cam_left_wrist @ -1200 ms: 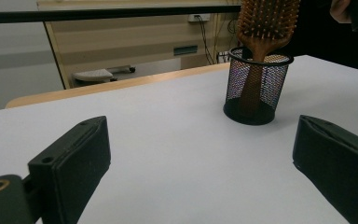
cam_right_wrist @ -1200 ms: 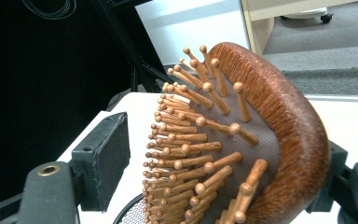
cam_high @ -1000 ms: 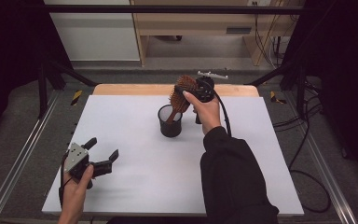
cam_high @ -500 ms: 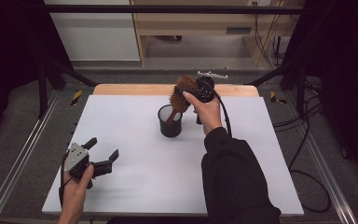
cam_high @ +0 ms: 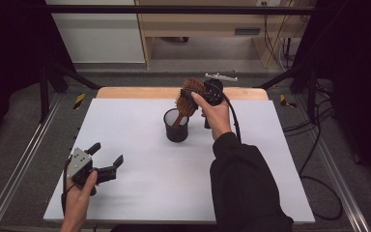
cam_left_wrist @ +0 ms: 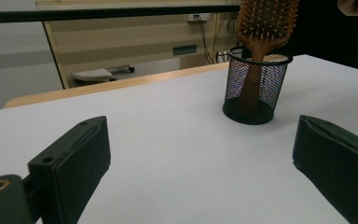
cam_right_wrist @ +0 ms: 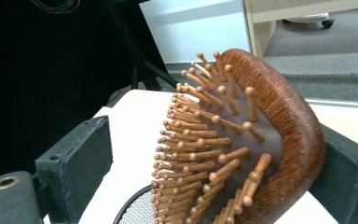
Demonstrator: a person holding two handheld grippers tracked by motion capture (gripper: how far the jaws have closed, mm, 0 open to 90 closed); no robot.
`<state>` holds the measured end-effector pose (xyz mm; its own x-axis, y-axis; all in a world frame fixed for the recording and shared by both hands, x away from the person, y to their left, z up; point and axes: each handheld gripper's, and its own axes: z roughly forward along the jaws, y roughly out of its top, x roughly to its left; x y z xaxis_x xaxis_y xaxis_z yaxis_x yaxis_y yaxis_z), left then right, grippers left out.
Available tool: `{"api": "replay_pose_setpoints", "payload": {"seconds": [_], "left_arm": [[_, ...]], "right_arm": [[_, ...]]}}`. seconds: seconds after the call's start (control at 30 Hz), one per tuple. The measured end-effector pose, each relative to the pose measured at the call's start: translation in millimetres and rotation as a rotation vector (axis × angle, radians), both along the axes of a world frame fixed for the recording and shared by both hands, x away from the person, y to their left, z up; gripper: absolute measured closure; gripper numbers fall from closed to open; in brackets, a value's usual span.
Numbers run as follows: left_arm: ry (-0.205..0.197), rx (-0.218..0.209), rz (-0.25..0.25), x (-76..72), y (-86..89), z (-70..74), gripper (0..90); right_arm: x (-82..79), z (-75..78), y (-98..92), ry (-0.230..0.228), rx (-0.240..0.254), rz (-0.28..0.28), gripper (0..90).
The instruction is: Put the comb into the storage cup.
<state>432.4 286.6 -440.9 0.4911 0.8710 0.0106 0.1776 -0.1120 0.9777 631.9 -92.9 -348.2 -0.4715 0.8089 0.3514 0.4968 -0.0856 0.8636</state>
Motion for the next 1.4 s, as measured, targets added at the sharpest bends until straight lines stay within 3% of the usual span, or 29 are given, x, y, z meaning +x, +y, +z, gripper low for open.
{"api": "replay_pose_setpoints", "payload": {"seconds": [0.1, 0.37, 0.87, 1.4], "left_arm": [[0.000, 0.000, -0.001, 0.0, -0.2, 0.1, 4.5], [0.001, 0.000, -0.002, 0.0, 0.0, 0.1, 4.5], [0.000, -0.002, -0.002, 0.0, 0.2, 0.3, 4.5], [0.000, -0.002, -0.002, -0.1, 0.2, 0.3, 4.5]], "right_arm": [[-1.7, 0.9, 0.7, -0.011, -0.025, 0.009, 8.8], [-4.6, 2.6, 1.3, -0.014, -0.036, 0.020, 7.0], [-6.5, 2.7, -0.9, -0.012, -0.016, 0.028, 6.2], [-4.0, 1.2, -4.2, -0.011, -0.025, -0.001, 5.1]]}}
